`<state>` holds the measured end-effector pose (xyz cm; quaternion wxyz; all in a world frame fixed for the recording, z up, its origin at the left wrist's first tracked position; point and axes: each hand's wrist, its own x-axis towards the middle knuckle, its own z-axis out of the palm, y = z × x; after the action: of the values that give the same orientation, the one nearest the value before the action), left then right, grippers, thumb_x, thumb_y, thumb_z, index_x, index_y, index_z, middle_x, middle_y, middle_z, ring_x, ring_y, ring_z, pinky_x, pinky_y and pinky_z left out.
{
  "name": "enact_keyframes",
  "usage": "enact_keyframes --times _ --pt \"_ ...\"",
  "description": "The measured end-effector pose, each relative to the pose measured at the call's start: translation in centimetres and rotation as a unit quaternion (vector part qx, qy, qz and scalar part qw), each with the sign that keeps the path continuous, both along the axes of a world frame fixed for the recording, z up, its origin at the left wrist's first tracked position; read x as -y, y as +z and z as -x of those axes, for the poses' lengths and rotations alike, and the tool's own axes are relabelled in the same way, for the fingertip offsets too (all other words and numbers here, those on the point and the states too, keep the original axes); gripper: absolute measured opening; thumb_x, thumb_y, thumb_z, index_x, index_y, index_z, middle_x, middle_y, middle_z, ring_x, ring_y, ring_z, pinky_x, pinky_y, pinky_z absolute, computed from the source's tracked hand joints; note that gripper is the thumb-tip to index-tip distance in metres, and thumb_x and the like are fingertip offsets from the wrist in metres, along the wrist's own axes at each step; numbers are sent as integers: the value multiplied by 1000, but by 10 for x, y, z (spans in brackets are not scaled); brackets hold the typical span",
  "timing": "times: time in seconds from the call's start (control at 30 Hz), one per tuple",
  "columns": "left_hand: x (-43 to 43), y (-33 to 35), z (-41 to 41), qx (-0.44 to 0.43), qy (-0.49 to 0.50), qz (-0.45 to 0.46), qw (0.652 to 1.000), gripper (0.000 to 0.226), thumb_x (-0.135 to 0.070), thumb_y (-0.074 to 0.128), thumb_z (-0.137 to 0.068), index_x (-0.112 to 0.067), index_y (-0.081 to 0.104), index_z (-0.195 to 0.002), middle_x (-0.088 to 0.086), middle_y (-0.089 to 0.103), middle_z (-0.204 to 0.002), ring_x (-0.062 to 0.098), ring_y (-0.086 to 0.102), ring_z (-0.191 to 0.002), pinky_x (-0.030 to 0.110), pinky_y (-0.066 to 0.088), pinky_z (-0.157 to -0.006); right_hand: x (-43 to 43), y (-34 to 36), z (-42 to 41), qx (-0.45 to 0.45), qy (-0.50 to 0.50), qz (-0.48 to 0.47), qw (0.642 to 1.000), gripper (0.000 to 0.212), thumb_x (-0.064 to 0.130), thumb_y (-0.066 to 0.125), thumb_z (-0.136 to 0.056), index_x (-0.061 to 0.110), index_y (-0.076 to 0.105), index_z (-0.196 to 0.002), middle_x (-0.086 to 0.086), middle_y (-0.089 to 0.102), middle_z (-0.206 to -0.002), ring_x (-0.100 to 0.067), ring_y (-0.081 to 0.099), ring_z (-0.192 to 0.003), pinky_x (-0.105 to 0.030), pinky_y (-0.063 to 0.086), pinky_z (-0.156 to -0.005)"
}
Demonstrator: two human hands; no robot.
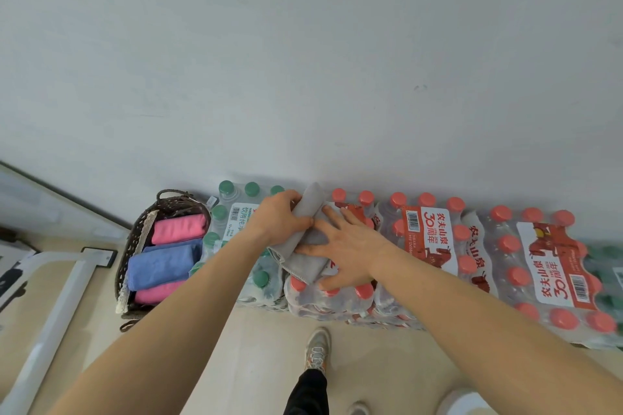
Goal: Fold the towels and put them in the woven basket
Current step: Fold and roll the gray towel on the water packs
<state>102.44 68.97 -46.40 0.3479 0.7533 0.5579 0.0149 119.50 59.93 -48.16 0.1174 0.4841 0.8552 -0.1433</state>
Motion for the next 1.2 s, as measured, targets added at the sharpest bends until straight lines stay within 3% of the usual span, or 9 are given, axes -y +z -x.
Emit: enact_keyframes --times 0.1,0.23,0.43,0.63,0.73,0.83,0.9,1.03,1.2 --pt "6 1 2 -12 2 -33 999 34 -32 69 -79 -22 60 -110 -1 64 -93 24 62 -87 35 51 -74 14 1 0 0 -18 -17 1000 78 72 39 -81 52 11 -151 -5 2 -164 -39 -5 -150 -60 2 -118" --pt "12 0 2 -32 14 -92 995 33 -31 67 -77 -22 62 -108 3 59 -96 27 60 -86 39 52 -75 43 -5 -3 -41 -67 -80 994 64 59 46 -82 41 40 -143 -11 34 -149 -38 28 -140 -55 17 -118" --pt "37 -4 -7 -20 -25 -170 985 39 -31 66 -82 -18 62 -118 3 53 -103 27 59 -87 33 45 -69 55 -14 -4 -59 -103 -1 993 75 62 46 -85 45 16 -152 -2 8 -163 -26 0 -151 -48 9 -122" --pt "62 -17 -6 50 -89 -164 981 36 -37 46 -100 -23 58 -131 0 52 -103 20 56 -92 37 49 -79 51 -8 -10 -79 -109 37 990 75 60 43 -86 45 11 -153 6 5 -164 -19 -1 -152 -47 9 -122" --pt "65 -25 -10 31 -99 -186 977 35 -36 48 -99 -23 58 -131 3 51 -103 24 57 -88 36 51 -70 56 0 -16 -90 -122 8 988 66 59 35 -87 37 32 -149 7 27 -158 -19 19 -148 -41 23 -119" --pt "71 -34 -15 5 -114 -240 964 32 -38 49 -96 -21 59 -122 4 48 -93 27 56 -74 34 47 -56 57 10 -25 -134 -211 -109 962 39 32 45 -91 22 54 -127 3 48 -134 -21 46 -124 -38 46 -97" --pt "76 -38 -18 6 -116 -270 956 33 -40 48 -96 -21 60 -120 2 46 -89 25 53 -70 32 44 -54 52 10 -26 -140 -227 -158 951 48 23 47 -91 21 46 -139 1 40 -147 -23 40 -133 -41 42 -106" --pt "81 -44 -20 29 -100 -288 952 31 -41 51 -98 -19 64 -116 1 47 -93 22 52 -74 31 44 -60 32 3 -19 -90 -160 -94 978 65 24 38 -98 25 12 -157 5 5 -166 -16 4 -152 -38 7 -121" --pt "89 -36 -15 118 38 -223 967 17 -25 56 -96 -17 70 -91 -4 57 -87 16 57 -75 27 43 -63 25 -10 -26 -26 -150 -52 987 66 33 30 -100 28 -2 -158 7 -12 -164 -16 -6 -152 -44 4 -124"
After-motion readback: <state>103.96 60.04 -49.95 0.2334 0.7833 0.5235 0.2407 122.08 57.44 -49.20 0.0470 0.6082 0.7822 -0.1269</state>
